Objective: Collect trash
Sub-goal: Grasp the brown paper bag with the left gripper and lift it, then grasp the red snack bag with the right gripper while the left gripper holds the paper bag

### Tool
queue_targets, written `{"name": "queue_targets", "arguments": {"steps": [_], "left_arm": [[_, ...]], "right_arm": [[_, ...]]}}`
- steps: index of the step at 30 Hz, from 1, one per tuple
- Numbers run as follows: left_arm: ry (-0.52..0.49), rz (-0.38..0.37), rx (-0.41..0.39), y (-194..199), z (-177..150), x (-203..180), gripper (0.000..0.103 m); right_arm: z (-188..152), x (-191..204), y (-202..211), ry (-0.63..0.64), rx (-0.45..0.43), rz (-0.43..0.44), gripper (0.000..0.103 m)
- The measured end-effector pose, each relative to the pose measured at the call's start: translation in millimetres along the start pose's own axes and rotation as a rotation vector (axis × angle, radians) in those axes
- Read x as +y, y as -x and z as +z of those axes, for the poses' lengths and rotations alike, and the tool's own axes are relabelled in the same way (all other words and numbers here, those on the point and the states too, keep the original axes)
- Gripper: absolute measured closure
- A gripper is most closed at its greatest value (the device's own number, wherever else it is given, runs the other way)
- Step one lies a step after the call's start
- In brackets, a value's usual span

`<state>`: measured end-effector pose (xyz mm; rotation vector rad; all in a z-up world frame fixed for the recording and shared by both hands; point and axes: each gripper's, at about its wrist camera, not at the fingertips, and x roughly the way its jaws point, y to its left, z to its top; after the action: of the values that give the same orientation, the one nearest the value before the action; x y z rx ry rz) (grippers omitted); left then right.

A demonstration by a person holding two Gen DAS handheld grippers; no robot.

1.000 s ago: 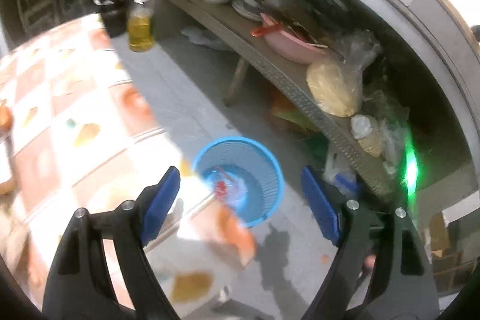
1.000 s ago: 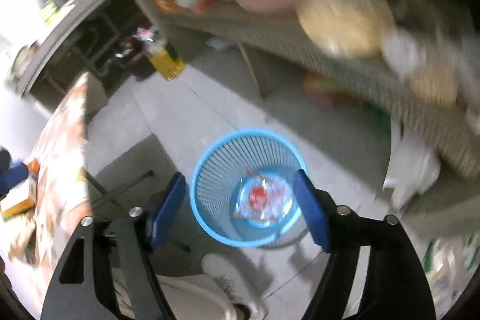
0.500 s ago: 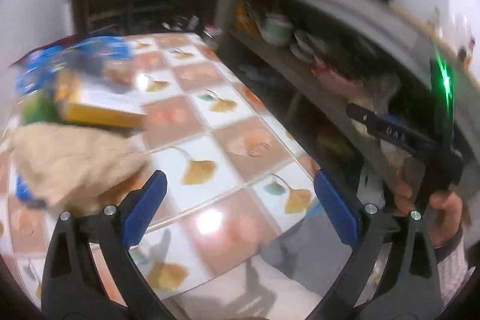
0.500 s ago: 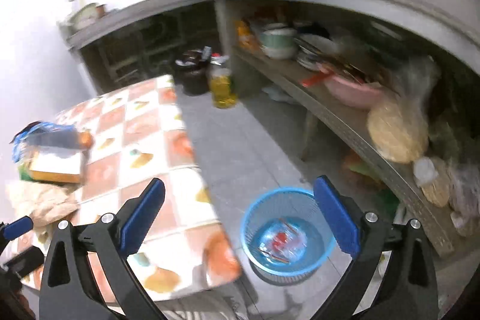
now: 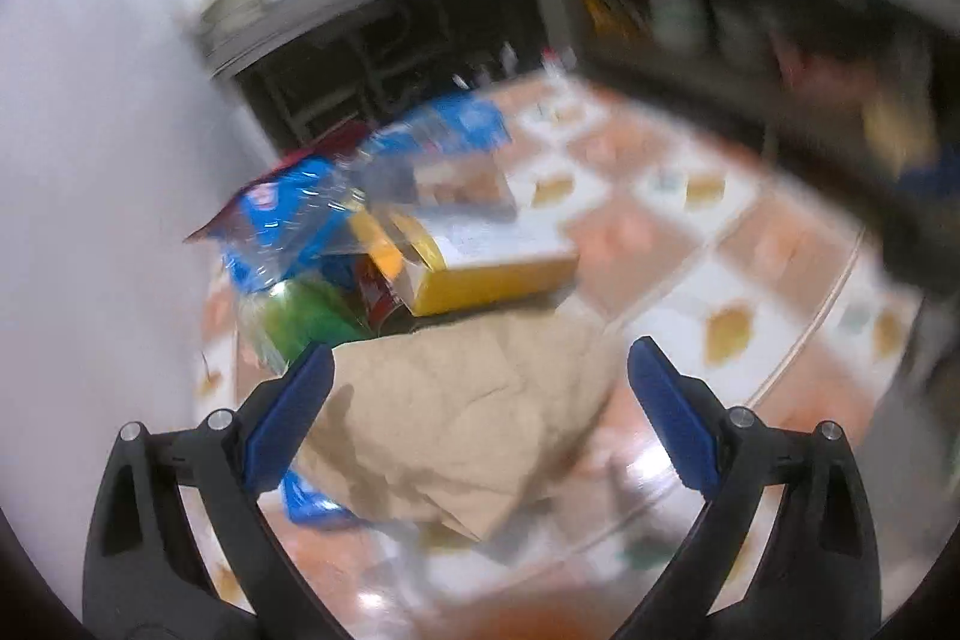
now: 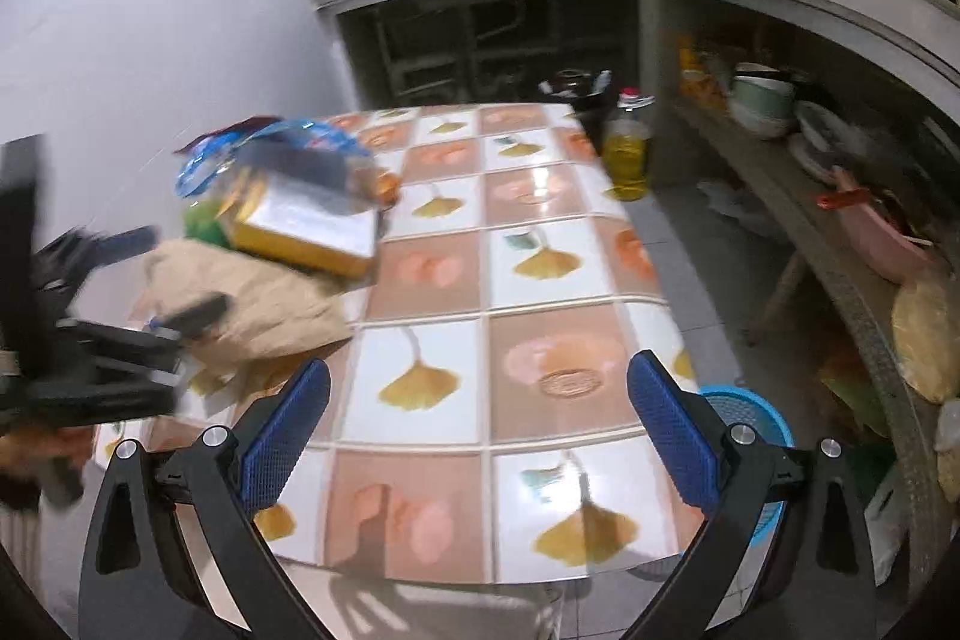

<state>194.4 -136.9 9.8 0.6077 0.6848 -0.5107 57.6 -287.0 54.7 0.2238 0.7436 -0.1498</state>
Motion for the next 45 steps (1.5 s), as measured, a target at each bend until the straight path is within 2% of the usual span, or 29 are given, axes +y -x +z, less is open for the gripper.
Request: {"name": "queue_targets", "arguments": {"steps": [2,4,7,10,15,17,19,20,22,23,28,33,36,39,45], "left_arm": [[-0.072,0.038,0.076,-19,-4,-4,0.009],[-0.102,0.064,0.13,-34,-10,-5,0.009],[-0.087,0.046,0.144,-35,-11,-2,0.01],[-0.099,0.072,0.132,-32,-12,-4,0.027],[-0.163,0.085,0.103,-17,-18,-19,0.048],[-0.182,0.09,0.089,-10,-20,-24,0.063],[-0.183,0.073,0.082,-5,-22,-27,0.075],[-0.178,0.073,0.073,-1,-23,-28,0.085],[-0.165,0.053,0.068,6,-25,-31,0.095],[-0.158,0.048,0.063,9,-27,-31,0.098],[-0.099,0.009,0.032,28,-35,-33,0.1],[0.051,-0.093,0.039,40,-47,-23,0.101],[0.128,-0.127,0.056,39,-59,-19,0.101],[0.195,-0.14,0.077,35,-72,-14,0.101],[0.289,-0.166,0.09,32,-90,-3,0.101]], "right_arm": [[-3,1,-1,0.002,0.013,0.029,0.007],[-3,0,-3,-0.011,0.026,0.049,0.007],[-6,-6,-4,-0.041,0.038,0.059,0.007],[-7,-12,-8,-0.074,0.058,0.068,0.007],[-6,-16,-8,-0.094,0.063,0.088,0.007],[-6,-17,-7,-0.092,0.059,0.089,0.007],[-7,-18,-7,-0.093,0.06,0.09,0.007],[-8,-19,-7,-0.096,0.062,0.092,0.007],[-8,-20,-8,-0.102,0.067,0.095,0.007],[-8,-21,-7,-0.104,0.067,0.096,0.007],[-6,-23,-7,-0.11,0.058,0.1,0.007],[-2,-23,-8,-0.124,0.056,0.139,0.007],[5,-18,-9,-0.117,0.052,0.181,0.007],[15,-6,-7,-0.074,0.029,0.219,0.007],[53,33,-2,0.077,-0.08,0.309,0.007]]}}
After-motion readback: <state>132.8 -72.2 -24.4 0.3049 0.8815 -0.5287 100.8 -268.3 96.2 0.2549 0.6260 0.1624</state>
